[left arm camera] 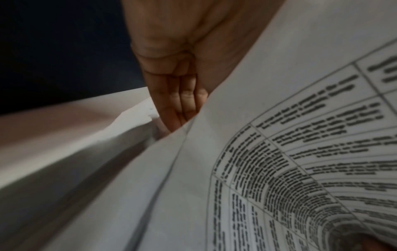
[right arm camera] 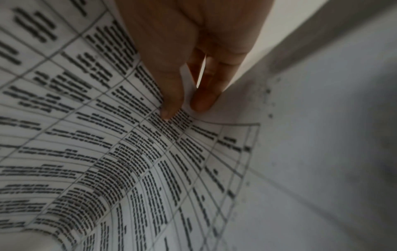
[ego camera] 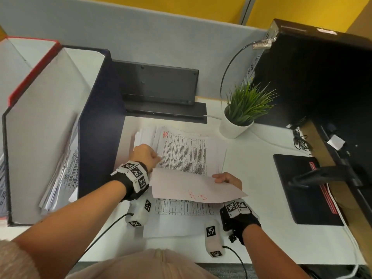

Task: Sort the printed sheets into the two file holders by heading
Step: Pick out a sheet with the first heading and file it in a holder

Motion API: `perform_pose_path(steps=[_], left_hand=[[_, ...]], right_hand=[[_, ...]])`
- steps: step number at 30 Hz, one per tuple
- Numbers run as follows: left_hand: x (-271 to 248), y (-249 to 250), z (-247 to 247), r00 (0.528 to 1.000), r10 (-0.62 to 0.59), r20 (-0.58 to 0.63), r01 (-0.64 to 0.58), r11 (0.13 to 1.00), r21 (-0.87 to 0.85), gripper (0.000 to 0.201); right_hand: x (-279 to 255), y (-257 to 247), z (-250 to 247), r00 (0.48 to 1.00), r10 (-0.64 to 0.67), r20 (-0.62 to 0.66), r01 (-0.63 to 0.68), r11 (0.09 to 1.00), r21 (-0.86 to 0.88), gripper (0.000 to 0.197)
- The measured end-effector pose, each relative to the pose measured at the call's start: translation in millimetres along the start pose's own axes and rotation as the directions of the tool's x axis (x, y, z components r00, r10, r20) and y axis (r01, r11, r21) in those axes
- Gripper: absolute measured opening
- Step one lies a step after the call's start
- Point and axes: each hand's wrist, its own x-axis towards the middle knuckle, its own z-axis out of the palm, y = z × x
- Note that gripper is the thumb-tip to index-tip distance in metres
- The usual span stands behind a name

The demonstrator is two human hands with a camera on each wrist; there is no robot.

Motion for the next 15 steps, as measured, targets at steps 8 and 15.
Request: perform_pose_path(steps=[8, 15], left_hand=[[-13, -10, 10, 0.925, 0.281, -0.254, -0.289, 0.957, 0.008, 0.017], [-24, -16, 12, 0.942, 0.301, -0.152, -0.335, 0.881, -0.334, 0.017]], right_hand=[[9, 4, -5, 0.997, -0.074, 0.002, 0.074, 0.994, -0.075, 0.014], [10, 2, -3, 0.936, -0.353, -0.008, 0.346, 0.921, -0.178, 0.033]])
